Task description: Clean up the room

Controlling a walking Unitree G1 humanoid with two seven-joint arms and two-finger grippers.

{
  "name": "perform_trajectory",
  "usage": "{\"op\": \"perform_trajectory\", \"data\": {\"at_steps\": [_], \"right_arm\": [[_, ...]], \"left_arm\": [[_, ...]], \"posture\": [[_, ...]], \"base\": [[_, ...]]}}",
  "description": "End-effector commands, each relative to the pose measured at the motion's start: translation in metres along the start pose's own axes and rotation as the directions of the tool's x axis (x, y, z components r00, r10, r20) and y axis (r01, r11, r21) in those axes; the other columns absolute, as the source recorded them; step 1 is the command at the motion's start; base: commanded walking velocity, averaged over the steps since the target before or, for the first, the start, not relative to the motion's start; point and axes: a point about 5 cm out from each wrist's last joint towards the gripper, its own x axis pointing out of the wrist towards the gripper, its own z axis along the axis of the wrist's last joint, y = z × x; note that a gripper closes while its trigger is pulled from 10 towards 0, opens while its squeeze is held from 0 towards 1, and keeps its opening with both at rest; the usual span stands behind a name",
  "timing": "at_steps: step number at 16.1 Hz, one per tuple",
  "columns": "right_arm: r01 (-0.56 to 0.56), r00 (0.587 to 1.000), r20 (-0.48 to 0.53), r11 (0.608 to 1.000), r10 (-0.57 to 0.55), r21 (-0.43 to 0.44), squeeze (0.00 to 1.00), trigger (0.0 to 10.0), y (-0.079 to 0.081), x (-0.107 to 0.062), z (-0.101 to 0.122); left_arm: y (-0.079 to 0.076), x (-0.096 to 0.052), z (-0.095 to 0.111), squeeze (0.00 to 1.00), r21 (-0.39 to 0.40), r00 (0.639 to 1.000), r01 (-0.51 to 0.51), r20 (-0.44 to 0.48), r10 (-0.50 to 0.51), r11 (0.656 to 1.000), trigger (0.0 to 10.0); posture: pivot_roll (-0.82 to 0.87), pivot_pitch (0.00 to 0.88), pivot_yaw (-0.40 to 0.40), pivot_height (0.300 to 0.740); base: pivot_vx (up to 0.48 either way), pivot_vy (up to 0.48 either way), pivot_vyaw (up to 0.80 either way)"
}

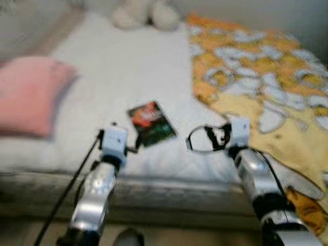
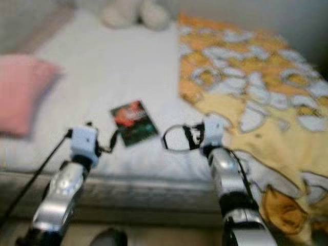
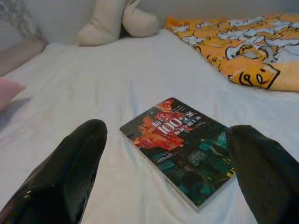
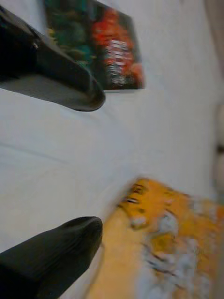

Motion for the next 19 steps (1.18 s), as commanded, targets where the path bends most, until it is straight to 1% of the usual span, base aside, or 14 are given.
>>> {"op": "perform_trajectory", "data": {"at_steps": [1,2,3,5,6,7,8,9,10,11,12,13,15,19], "right_arm": [[0.013,0.997,0.077,0.999,-0.011,-0.034,0.00,10.0,0.005,-0.009,0.009],[0.020,0.993,0.114,0.999,-0.016,-0.035,0.00,10.0,0.013,-0.029,0.008],[0.009,0.994,0.107,1.000,-0.006,-0.030,0.00,10.0,0.022,-0.055,0.000],[0.009,0.994,0.107,1.000,-0.006,-0.030,0.00,10.0,0.022,-0.055,0.000],[-0.030,0.998,0.049,0.999,0.031,-0.017,0.00,10.0,0.028,-0.092,-0.014],[-0.029,1.000,-0.004,1.000,0.029,-0.007,0.00,10.0,0.025,-0.118,-0.025],[-0.004,1.000,0.002,1.000,0.004,0.018,0.00,10.0,0.023,-0.126,-0.023],[0.031,0.999,0.033,0.999,-0.033,0.039,0.00,10.0,0.022,-0.143,-0.014],[0.049,0.998,0.048,0.999,-0.049,0.013,0.00,10.0,0.021,-0.153,-0.012],[0.111,0.993,0.038,0.993,-0.112,0.032,0.00,10.0,0.015,-0.155,-0.014],[0.134,0.990,0.044,0.991,-0.135,0.028,0.00,10.0,0.012,-0.151,-0.012],[0.116,0.992,0.055,0.993,-0.117,0.017,0.00,10.0,0.013,-0.143,-0.010],[0.101,0.994,0.042,0.995,-0.102,0.010,0.00,10.0,0.015,-0.137,-0.011],[0.128,0.992,0.001,0.992,-0.128,0.018,0.00,10.0,0.009,-0.132,-0.018]], "left_arm": [[0.000,0.000,0.008,0.00,-0.023,1.000,-0.005,0.016,0.006,1.000,10.0],[-0.003,-0.006,0.005,0.00,-0.048,1.000,0.007,0.004,-0.007,0.999,10.0],[0.001,-0.017,0.004,0.00,-0.077,1.000,-0.005,-0.001,0.005,0.997,10.0],[0.001,-0.017,0.004,0.00,-0.077,1.000,-0.005,-0.001,0.005,0.997,10.0],[0.011,-0.027,0.005,0.00,-0.116,0.996,-0.086,-0.038,0.082,0.990,10.0],[0.017,-0.032,0.009,0.00,-0.125,0.988,-0.150,-0.061,0.143,0.981,10.0],[0.019,-0.033,0.013,0.00,-0.115,0.987,-0.156,-0.054,0.151,0.981,10.0],[0.020,-0.043,0.021,0.00,-0.119,0.994,-0.106,-0.018,0.104,0.987,10.0],[0.019,-0.052,0.023,0.00,-0.112,0.999,-0.036,0.002,0.036,0.993,10.0],[0.016,-0.051,0.020,0.00,-0.083,1.000,0.023,0.005,-0.023,0.996,10.0],[0.013,-0.041,0.024,0.00,-0.103,1.000,0.023,0.018,-0.021,0.994,10.0],[0.010,-0.026,0.032,0.00,-0.159,0.999,-0.001,0.032,0.006,0.987,10.0],[0.012,-0.019,0.033,0.00,-0.196,0.998,-0.064,0.010,0.067,0.978,10.0],[0.007,-0.018,0.029,0.00,-0.186,1.000,-0.025,0.005,0.026,0.982,10.0]], "posture": [[0.15,0.011,-0.036,0.740],[0.12,0.000,-0.030,0.740],[0.10,0.000,-0.024,0.740],[0.10,0.000,-0.024,0.740],[0.04,0.000,-0.007,0.740],[0.03,0.000,0.001,0.740],[0.02,0.000,0.003,0.740],[-0.01,0.000,0.009,0.740],[-0.01,0.000,0.014,0.740],[-0.02,0.000,0.011,0.740],[-0.02,0.000,0.012,0.740],[-0.02,0.000,0.014,0.740],[-0.02,0.000,0.010,0.740],[-0.02,0.000,0.011,0.740]], "base": [[0.000,0.000,0.00],[0.000,0.000,0.00],[0.000,0.000,0.00],[0.000,0.000,0.00],[0.000,0.000,0.00],[0.000,0.000,0.00],[0.000,0.000,0.00],[0.000,0.000,0.00],[0.000,0.000,0.00],[0.000,0.000,0.00],[0.000,0.000,0.00],[0.480,0.000,0.00],[0.480,0.000,0.00],[0.480,0.000,0.16]]}}
